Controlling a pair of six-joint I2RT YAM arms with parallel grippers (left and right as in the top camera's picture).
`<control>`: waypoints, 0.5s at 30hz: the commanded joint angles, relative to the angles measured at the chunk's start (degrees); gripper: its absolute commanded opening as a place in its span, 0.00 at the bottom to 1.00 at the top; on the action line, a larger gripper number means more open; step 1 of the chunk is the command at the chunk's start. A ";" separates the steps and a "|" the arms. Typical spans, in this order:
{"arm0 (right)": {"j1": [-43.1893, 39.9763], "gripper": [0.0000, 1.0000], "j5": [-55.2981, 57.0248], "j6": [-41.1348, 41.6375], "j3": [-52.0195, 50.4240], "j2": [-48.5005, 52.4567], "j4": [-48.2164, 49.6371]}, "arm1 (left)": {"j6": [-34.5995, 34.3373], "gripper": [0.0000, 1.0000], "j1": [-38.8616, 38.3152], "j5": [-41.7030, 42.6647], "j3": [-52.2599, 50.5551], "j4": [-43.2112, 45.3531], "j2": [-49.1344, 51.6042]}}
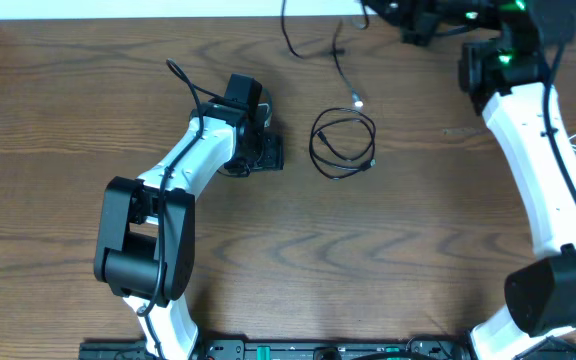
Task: Untangle cables
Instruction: 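Lift the black cable high toward the far top right with the right gripper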
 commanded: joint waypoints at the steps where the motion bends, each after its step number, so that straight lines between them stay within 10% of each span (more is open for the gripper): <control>1: -2.21 0.02 0.35 6.08 0.55 -1.36 1.49 | -0.13 0.66 0.26 -0.74 -0.22 -0.17 0.76; 15: -11.91 0.01 0.33 6.38 0.55 -1.33 -12.28 | -0.15 0.66 0.24 -0.74 -0.22 -0.17 0.76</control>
